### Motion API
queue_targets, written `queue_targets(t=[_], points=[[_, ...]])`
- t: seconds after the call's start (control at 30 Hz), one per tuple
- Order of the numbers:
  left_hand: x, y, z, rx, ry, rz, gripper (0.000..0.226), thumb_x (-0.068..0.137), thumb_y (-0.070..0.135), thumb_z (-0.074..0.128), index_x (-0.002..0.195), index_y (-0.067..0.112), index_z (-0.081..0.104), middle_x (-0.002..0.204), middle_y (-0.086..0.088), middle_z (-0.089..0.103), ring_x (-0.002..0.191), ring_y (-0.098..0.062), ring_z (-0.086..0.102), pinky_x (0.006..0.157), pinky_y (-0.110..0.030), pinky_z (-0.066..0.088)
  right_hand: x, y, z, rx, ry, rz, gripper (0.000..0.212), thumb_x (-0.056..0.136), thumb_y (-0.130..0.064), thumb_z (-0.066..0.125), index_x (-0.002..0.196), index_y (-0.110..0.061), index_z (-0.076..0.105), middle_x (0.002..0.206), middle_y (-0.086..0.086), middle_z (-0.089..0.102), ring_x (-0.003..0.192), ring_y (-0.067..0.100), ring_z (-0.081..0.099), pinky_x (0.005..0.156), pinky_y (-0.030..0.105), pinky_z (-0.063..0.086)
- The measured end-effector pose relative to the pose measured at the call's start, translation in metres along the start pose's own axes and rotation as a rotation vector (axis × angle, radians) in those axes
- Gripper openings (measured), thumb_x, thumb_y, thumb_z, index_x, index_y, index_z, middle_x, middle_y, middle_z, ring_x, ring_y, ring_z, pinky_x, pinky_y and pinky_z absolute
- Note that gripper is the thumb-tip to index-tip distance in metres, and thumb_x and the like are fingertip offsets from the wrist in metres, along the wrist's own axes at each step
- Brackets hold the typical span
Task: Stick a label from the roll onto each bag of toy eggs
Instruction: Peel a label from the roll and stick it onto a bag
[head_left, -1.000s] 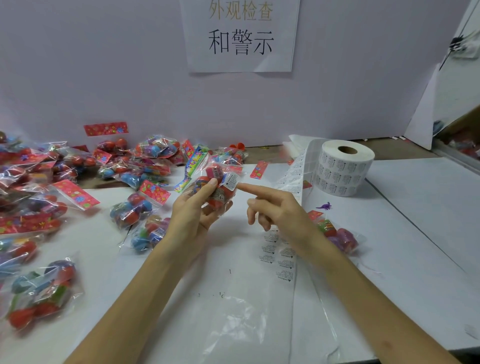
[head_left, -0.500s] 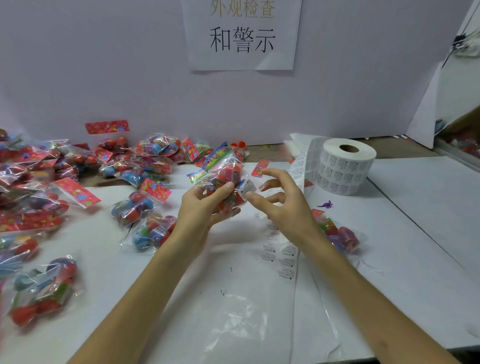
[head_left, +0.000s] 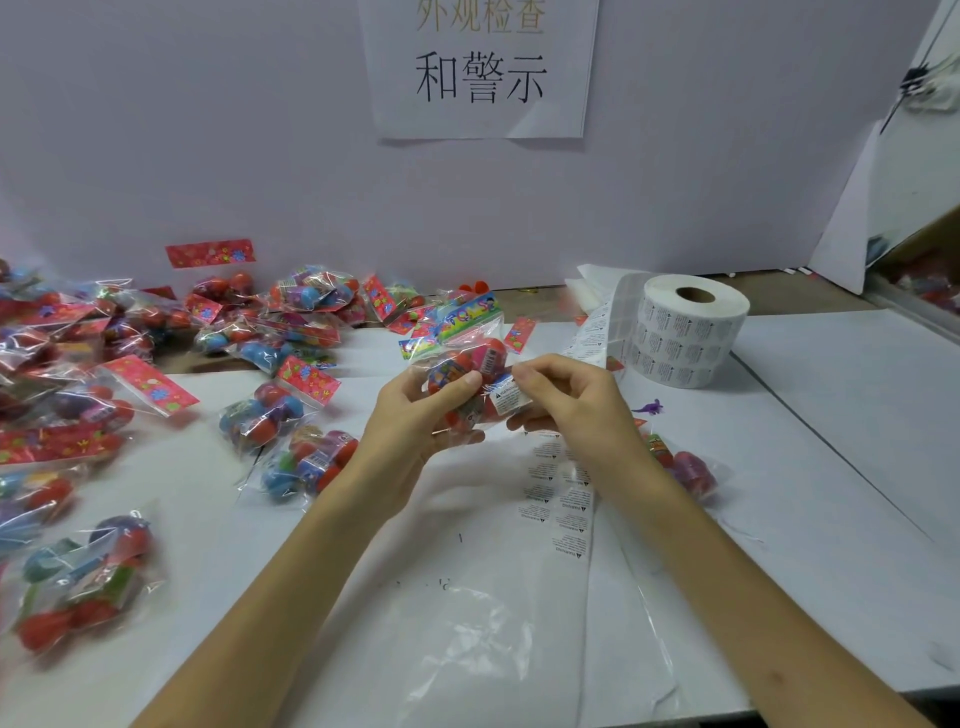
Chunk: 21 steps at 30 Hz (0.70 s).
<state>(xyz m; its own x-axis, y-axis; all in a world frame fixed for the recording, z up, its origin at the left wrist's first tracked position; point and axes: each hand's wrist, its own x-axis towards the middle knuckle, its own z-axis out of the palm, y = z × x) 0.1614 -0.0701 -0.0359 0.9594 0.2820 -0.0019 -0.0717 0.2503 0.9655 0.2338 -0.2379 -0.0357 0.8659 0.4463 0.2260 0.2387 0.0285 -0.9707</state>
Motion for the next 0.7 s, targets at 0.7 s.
queue_targets(t=[0.7], points=[[-0.0009,0.0014,0.0018,-0.029,-0.089,-0.013,0.073,0.071,0.005,0.087,0.136,0.004,0.053,0.112,-0.018,0.075,0.100,-0.031,0.076,0.078,-0.028,0.060,0.0014,0.0037,-0.0004,-0.071,-0.051,-0.070,0.025,0.093,-0.029,0.074,0.114,-0.017,0.073,0.085,-0.005,0.076,0.071,0.019,0.074,0.070,0.024,0.055]])
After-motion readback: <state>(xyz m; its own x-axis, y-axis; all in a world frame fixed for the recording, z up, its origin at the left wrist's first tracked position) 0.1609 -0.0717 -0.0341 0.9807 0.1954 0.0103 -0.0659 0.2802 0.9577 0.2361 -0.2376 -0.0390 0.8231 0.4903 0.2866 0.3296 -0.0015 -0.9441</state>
